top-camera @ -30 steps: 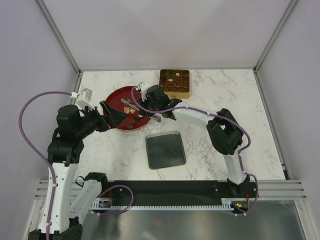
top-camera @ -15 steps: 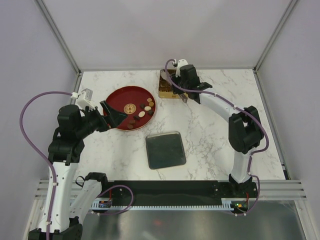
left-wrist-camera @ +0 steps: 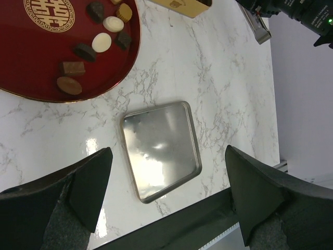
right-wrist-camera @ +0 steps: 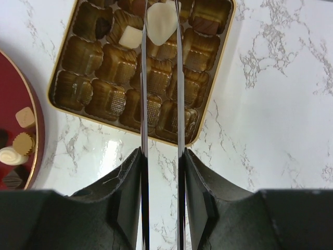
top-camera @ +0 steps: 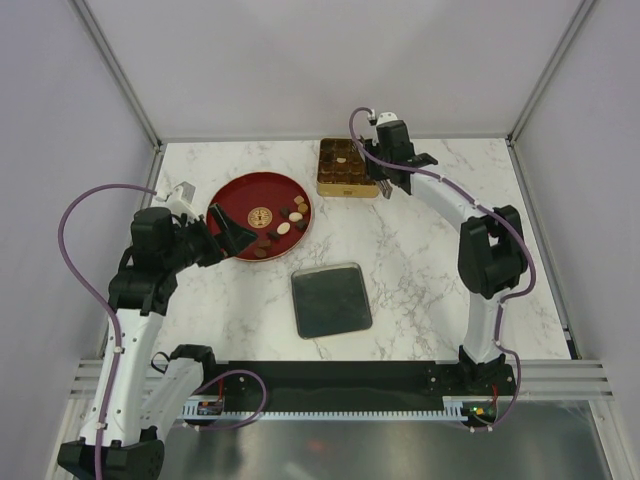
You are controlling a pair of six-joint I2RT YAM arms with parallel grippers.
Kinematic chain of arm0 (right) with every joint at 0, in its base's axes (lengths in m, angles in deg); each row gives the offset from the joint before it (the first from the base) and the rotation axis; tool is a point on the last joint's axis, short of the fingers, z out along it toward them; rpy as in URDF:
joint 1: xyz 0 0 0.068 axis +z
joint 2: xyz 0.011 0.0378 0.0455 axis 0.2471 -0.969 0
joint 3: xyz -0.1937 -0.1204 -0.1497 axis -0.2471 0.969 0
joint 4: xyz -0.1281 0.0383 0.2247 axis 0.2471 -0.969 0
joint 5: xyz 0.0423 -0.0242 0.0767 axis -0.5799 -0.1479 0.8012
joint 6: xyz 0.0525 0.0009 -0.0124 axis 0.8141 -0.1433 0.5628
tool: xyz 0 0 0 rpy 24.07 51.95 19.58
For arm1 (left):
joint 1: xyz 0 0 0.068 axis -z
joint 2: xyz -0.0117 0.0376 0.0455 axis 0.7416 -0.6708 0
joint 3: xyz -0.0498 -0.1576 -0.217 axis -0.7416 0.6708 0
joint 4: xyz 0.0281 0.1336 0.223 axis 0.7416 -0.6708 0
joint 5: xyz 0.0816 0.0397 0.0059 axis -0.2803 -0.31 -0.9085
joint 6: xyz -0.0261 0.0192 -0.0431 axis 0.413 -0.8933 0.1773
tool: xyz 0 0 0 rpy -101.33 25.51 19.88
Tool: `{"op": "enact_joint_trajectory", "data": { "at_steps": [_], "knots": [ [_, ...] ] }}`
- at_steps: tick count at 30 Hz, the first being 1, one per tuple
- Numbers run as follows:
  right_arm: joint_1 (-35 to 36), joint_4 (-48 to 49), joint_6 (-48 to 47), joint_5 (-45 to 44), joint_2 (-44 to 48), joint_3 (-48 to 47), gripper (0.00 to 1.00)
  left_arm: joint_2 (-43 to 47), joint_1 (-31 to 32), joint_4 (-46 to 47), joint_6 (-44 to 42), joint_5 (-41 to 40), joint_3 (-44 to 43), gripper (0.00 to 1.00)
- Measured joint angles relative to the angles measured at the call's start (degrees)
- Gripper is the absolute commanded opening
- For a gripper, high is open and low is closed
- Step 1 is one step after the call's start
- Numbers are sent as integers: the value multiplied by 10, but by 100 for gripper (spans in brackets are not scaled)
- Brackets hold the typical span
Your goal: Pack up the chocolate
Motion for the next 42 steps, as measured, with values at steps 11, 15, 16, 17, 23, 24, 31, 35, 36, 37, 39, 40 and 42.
{"op": "enact_joint_trajectory", "data": {
  "at_steps": [11,15,16,17,23,24,31,35,36,37,39,40,42],
  "knots": [
    [-7,-10,0,2,-35,-2,48,0,0,1,0,0,2,97],
    [-7,-10,-1,3,-38,-6,50,0,0,5,0,0,5,97],
    [-7,-10,-1,3,-38,-7,50,0,0,5,0,-1,6,97],
    [-7,-10,-1,3,-38,-8,50,0,0,5,0,-1,6,97],
    [-7,-10,-5,4,-36,-14,49,1,0,11,0,-1,17,97],
    [-7,-11,-5,7,-35,-14,49,1,0,11,0,-1,19,97],
    [11,-15,-7,38,29,4,49,14,0,12,0,-1,24,97],
    [66,-6,-20,54,82,43,49,27,0,12,0,0,24,97],
    [85,-5,-25,58,90,54,49,30,0,13,0,0,25,97],
    [105,-3,-30,63,96,65,49,34,0,13,0,0,27,97],
    [146,-2,-42,70,101,87,48,40,0,12,0,0,32,97],
    [163,-2,-47,75,101,96,48,42,0,12,0,0,33,97],
    [193,-5,-56,81,101,116,48,44,0,12,0,0,33,97]
  ]
}}
